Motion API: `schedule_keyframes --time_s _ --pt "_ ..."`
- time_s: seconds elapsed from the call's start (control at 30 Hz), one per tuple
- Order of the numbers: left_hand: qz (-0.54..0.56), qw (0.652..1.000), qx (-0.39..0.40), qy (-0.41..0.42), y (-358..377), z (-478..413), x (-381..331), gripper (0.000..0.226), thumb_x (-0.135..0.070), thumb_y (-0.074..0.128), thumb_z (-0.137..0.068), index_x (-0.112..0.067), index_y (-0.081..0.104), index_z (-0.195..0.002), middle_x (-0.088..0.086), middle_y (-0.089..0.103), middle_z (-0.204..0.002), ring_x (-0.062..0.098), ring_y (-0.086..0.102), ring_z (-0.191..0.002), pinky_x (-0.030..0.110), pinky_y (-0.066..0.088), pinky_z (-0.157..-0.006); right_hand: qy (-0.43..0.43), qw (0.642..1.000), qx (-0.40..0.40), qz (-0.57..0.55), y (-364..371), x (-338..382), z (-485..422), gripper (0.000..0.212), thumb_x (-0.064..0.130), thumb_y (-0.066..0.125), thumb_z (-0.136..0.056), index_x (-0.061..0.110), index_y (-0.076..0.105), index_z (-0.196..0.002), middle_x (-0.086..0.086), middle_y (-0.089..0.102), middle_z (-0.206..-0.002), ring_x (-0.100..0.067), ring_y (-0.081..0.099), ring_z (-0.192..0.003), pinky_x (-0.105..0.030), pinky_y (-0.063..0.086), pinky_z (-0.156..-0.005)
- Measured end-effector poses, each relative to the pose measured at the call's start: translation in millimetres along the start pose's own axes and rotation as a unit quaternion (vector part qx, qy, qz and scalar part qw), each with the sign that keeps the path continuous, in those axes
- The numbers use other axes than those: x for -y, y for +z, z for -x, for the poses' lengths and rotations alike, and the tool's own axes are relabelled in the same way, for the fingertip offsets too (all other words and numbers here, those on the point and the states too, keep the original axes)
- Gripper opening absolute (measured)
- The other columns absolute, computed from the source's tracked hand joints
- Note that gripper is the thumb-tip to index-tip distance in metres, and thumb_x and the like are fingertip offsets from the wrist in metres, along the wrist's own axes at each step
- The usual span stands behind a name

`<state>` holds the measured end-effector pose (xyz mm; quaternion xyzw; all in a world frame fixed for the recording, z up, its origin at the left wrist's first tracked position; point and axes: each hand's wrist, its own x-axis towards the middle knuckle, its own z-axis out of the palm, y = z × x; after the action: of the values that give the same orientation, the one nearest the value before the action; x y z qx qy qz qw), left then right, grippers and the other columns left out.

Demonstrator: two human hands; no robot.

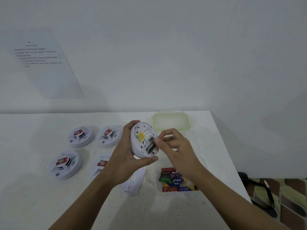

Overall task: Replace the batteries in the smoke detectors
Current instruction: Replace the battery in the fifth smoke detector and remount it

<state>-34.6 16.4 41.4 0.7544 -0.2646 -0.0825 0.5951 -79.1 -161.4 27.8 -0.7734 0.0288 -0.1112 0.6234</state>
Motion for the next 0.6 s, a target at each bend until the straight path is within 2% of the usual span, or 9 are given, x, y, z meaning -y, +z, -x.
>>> schedule_keyframes --time_s 0.07,0.13,0.23,0.3,0.4,0.53,0.6 --pt "-0.009 1.000 0.013 -0.001 -1.8 -1.1 -0.1 0.093 -0.002 0.089 -0.068 -0.030 0.033 -0.137 -0.031 0.053 -0.118 -0.001 0.058 -0.117 0.015 0.055 -0.084 0.006 1.000 0.014 -0.008 -8.7 1.4 -7.2 0.035 0.046 0.064 -0.088 0.018 0.083 -0.085 0.009 0.066 -0.102 -0.006 0.066 -0.098 -0.020 0.053 -0.084" --pt "-0.019 1.000 0.015 -0.002 -5.7 -1.9 0.1 0.092 -0.006 0.090 -0.067 -0.031 0.034 -0.135 -0.034 0.053 -0.115 -0.003 0.057 -0.117 0.014 0.054 -0.085 0.001 1.000 0.020 0.001 -17.8 1.6 -14.8 0.036 0.048 0.061 -0.088 0.020 0.083 -0.090 0.005 0.070 -0.097 -0.010 0.067 -0.096 -0.023 0.053 -0.082" --pt "-0.025 1.000 0.000 -0.005 -12.7 -1.9 2.4 0.094 -0.017 0.093 -0.062 -0.031 0.037 -0.136 -0.030 0.056 -0.117 -0.001 0.058 -0.118 0.014 0.054 -0.086 0.004 0.999 0.001 0.053 -30.7 -7.3 -27.1 0.018 0.029 0.066 -0.096 0.018 0.081 -0.094 0.005 0.075 -0.087 -0.011 0.071 -0.083 -0.023 0.053 -0.075" --pt "-0.027 1.000 -0.009 -0.008 -17.7 -1.2 5.5 0.095 -0.023 0.093 -0.060 -0.031 0.037 -0.137 -0.027 0.057 -0.119 0.002 0.058 -0.119 0.015 0.054 -0.088 0.017 0.991 0.014 0.130 -37.8 -17.2 -36.8 0.013 0.021 0.067 -0.095 0.017 0.080 -0.093 0.007 0.075 -0.084 -0.010 0.070 -0.076 -0.019 0.051 -0.072" --pt "-0.047 0.999 -0.017 -0.004 -23.2 -1.1 9.8 0.096 -0.028 0.093 -0.059 -0.032 0.037 -0.137 -0.028 0.054 -0.121 0.003 0.056 -0.122 0.015 0.052 -0.092 0.051 0.956 0.110 0.266 -41.4 -29.6 -48.7 0.014 0.021 0.065 -0.096 0.016 0.078 -0.097 0.009 0.073 -0.092 -0.006 0.067 -0.085 -0.012 0.047 -0.075" --pt "-0.052 0.998 -0.015 -0.009 -25.7 -3.5 13.0 0.094 -0.028 0.092 -0.059 -0.035 0.037 -0.135 -0.032 0.053 -0.120 -0.001 0.054 -0.122 0.011 0.050 -0.090 0.098 0.898 0.217 0.369 -41.5 -37.8 -58.9 0.022 0.021 0.056 -0.100 0.014 0.076 -0.105 0.000 0.073 -0.108 -0.018 0.067 -0.099 -0.024 0.053 -0.082" --pt "-0.055 0.998 -0.015 -0.013 -25.1 -4.5 14.1 0.093 -0.026 0.091 -0.059 -0.036 0.037 -0.134 -0.036 0.052 -0.118 -0.005 0.053 -0.120 0.007 0.049 -0.087 0.111 0.877 0.248 0.395 -42.3 -39.1 -61.6 0.024 0.018 0.054 -0.100 0.013 0.075 -0.111 0.000 0.072 -0.114 -0.018 0.066 -0.103 -0.027 0.052 -0.089"
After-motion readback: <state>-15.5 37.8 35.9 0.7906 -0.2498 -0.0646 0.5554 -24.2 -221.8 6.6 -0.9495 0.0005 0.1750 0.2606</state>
